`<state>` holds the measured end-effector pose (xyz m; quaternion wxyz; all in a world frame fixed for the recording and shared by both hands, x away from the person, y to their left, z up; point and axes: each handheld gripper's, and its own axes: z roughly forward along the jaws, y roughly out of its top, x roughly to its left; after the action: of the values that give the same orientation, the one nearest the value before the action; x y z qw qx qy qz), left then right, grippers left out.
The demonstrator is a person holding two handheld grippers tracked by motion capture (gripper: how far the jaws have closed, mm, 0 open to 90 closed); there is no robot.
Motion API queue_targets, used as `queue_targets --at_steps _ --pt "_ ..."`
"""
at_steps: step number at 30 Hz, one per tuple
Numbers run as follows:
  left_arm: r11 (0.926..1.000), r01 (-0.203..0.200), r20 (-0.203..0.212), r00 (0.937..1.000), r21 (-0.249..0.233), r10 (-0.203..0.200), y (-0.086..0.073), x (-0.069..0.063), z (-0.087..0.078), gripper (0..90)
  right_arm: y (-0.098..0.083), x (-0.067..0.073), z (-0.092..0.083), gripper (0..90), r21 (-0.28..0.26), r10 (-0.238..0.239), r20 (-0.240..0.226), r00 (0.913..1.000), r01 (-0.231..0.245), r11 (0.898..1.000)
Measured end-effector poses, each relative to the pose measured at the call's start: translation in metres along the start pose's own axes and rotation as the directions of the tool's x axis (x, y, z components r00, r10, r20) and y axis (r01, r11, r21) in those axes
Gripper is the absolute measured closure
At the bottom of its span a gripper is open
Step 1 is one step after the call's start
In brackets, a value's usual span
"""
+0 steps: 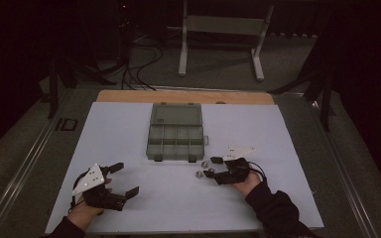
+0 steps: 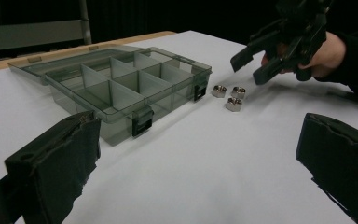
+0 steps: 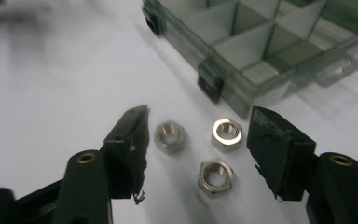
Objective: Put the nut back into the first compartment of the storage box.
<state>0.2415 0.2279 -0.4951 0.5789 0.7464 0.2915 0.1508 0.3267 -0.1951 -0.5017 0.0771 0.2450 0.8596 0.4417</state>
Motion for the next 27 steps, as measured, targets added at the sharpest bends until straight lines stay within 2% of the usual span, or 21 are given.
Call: queue_targets --at_steps 4,9,11,15,19,22,27 --pt "1.0 -0.004 0.002 1.0 0.0 0.004 0.0 0.0 0.0 0.4 -0.005 -0.002 0.006 42.8 0.041 -0.011 0.016 0.9998 0.01 0.999" --pt "1.0 -0.003 0.002 1.0 0.0 0.003 0.0 0.0 0.0 0.4 -0.01 -0.003 0.011 52.8 0.093 -0.033 0.021 0.9992 0.031 0.995" --pt "1.0 -0.004 0.002 1.0 -0.001 0.004 0.0 0.0 0.0 0.4 -0.011 -0.003 0.013 53.3 0.112 -0.038 0.028 0.9989 0.035 0.993" --pt "1.0 -0.005 0.002 1.0 0.0 0.005 0.0 0.0 0.0 0.4 -0.012 -0.003 0.016 60.7 0.132 -0.051 0.04 0.9979 0.046 0.99" --pt "1.0 -0.004 0.001 1.0 0.0 0.004 0.0 0.0 0.0 0.4 -0.011 -0.002 0.017 62.9 0.147 -0.065 0.047 0.9968 0.057 0.988" --pt "1.0 -0.004 0.001 1.0 0.0 0.004 0.0 0.0 0.0 0.4 -0.012 -0.001 0.017 68.1 0.143 -0.059 0.053 0.9969 0.051 0.988" --pt "1.0 -0.005 0.001 1.0 0.0 0.005 0.0 0.0 0.0 0.4 -0.01 -0.001 0.016 70.0 0.155 -0.043 0.058 0.9974 0.033 0.987"
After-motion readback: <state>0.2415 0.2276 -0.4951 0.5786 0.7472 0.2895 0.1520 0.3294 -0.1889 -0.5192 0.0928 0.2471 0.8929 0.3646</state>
